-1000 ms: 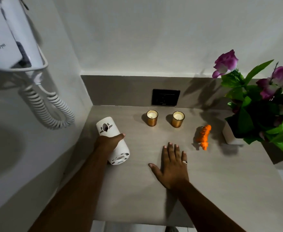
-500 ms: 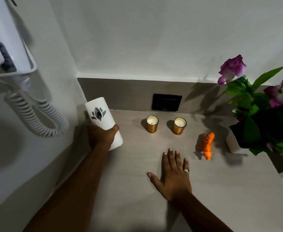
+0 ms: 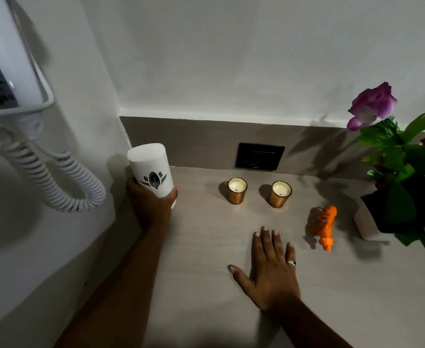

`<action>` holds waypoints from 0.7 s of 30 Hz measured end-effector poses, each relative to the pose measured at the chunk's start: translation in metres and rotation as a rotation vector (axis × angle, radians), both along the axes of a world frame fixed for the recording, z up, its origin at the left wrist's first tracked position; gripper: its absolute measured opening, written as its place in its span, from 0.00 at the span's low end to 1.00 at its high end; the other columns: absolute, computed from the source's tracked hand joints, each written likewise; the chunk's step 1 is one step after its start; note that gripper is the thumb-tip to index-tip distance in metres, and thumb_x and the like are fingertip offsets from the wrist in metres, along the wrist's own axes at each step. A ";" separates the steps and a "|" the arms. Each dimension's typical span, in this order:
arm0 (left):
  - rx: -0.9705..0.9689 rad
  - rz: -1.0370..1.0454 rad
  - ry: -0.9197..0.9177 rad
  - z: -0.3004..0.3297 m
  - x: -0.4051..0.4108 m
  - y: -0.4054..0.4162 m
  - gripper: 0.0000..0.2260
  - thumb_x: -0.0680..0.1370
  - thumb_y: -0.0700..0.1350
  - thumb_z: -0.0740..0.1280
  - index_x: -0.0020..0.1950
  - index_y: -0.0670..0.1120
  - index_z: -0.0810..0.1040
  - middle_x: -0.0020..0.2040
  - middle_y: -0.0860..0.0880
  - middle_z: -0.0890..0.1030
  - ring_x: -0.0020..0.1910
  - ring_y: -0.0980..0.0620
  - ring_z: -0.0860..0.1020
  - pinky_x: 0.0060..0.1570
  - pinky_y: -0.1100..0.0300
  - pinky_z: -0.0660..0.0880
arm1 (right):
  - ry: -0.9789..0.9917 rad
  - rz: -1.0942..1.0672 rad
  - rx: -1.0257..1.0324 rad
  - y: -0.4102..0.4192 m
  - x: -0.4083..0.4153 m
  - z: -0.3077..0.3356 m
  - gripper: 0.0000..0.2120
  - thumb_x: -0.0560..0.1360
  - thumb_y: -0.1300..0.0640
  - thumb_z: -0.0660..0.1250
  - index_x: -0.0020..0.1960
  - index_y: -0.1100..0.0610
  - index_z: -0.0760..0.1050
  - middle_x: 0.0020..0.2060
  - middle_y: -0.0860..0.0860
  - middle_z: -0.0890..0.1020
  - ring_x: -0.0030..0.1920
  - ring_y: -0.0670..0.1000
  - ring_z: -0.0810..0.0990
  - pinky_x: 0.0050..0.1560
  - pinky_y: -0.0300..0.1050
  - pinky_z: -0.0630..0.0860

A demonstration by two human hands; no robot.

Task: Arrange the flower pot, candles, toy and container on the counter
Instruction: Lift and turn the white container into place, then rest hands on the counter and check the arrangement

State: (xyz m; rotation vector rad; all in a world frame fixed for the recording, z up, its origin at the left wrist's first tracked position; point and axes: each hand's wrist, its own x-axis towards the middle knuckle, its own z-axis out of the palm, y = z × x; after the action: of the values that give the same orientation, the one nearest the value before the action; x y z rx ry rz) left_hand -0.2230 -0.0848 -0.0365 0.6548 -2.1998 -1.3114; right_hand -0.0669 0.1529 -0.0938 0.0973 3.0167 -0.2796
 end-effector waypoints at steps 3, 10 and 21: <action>0.019 0.007 0.011 -0.007 0.003 0.001 0.46 0.57 0.49 0.83 0.68 0.40 0.63 0.66 0.38 0.73 0.63 0.37 0.73 0.61 0.46 0.73 | 0.005 0.003 0.011 -0.001 0.000 -0.001 0.50 0.69 0.21 0.34 0.80 0.52 0.37 0.80 0.52 0.37 0.79 0.55 0.32 0.77 0.61 0.33; 0.010 -0.006 -0.089 -0.015 0.033 0.002 0.48 0.59 0.52 0.82 0.72 0.41 0.61 0.69 0.37 0.71 0.67 0.36 0.71 0.65 0.43 0.72 | 0.027 0.006 -0.022 -0.001 -0.003 -0.002 0.51 0.69 0.20 0.36 0.81 0.53 0.41 0.80 0.53 0.41 0.79 0.56 0.36 0.76 0.60 0.32; -0.915 -0.932 -0.394 -0.048 0.159 0.060 0.37 0.75 0.70 0.47 0.78 0.50 0.51 0.81 0.44 0.48 0.79 0.42 0.44 0.75 0.44 0.42 | 0.174 -0.148 -0.271 0.019 0.051 0.013 0.38 0.78 0.33 0.55 0.79 0.56 0.56 0.80 0.56 0.58 0.80 0.55 0.50 0.77 0.51 0.44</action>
State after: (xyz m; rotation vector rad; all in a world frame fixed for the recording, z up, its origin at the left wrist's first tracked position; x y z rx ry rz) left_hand -0.0644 -0.0247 -0.0841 -0.5806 -3.1967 -0.3093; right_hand -0.0162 0.1717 -0.0807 0.2861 3.1090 -0.7435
